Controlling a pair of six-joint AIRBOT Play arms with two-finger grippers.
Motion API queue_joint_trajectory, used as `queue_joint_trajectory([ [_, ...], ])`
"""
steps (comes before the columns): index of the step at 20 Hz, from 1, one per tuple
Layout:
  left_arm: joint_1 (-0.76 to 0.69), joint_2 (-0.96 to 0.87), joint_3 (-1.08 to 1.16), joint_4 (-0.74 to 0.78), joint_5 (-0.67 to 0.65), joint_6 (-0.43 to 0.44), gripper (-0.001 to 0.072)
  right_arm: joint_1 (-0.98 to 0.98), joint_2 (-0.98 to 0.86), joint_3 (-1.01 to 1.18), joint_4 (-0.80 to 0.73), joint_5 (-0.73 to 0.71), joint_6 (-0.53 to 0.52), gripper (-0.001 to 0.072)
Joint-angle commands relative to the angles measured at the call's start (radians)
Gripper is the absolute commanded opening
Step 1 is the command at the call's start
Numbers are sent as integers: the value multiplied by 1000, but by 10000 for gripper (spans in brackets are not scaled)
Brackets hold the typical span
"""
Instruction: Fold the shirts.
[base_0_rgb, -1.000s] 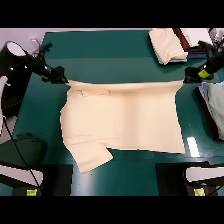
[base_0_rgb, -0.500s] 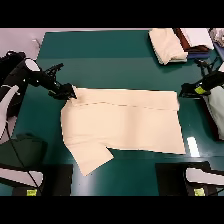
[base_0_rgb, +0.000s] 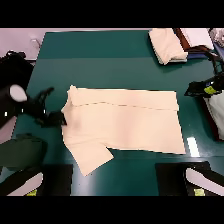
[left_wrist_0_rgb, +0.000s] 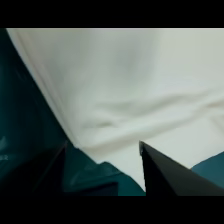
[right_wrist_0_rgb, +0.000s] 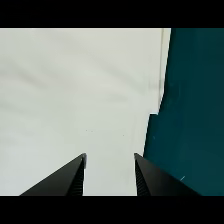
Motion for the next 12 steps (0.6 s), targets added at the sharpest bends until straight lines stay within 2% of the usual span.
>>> queue_joint_trajectory([
  [1,0,174,-242,1,-4,-73,538,34,13,-1,0,-4,1,360],
  [5,0,199,-378,-125,66,-77,538,76,-11,-1,0,2,1,360],
  [8,0,199,-448,-278,212,-9,538,90,-12,-1,0,0,1,360],
  [11,0,199,-460,-360,262,32,531,85,-4,-1,-2,11,1,360],
  [12,0,199,-456,-367,256,48,354,74,2,-1,-2,24,1,360],
])
